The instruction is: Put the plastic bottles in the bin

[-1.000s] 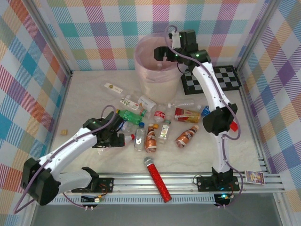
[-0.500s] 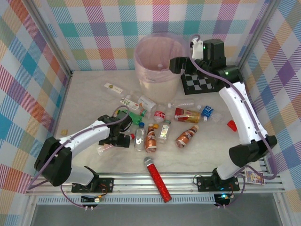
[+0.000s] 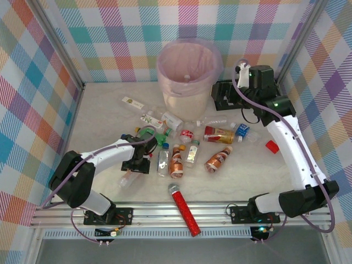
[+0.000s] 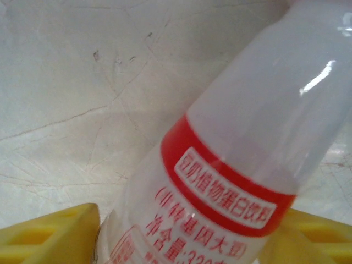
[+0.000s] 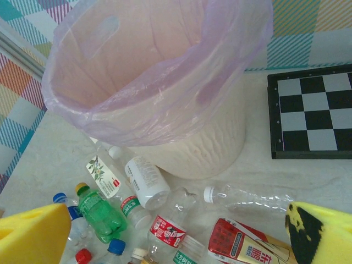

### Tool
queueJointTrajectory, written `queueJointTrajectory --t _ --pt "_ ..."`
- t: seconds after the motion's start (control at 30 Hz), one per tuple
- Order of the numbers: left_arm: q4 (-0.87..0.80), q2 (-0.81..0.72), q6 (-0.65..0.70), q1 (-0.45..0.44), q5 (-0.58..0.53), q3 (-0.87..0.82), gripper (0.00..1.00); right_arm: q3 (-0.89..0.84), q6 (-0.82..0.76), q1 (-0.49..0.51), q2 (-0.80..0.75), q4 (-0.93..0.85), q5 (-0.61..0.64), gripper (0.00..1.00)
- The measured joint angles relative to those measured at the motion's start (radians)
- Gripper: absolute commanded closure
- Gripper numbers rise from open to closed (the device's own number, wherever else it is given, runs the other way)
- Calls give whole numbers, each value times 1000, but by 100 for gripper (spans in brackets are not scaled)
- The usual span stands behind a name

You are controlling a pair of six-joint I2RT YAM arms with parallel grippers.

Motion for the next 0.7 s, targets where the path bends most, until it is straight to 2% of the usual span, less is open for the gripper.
queueJointTrajectory --t 0.17,0.4,0.7 --pt "-17 -26 1 0 2 3 46 -57 12 -3 -18 5 5 1" --pt "-60 -90 0 0 39 63 47 -134 25 -23 -51 3 23 0" --pt "-126 -240 39 0 161 284 48 -250 60 -71 -135 2 45 0"
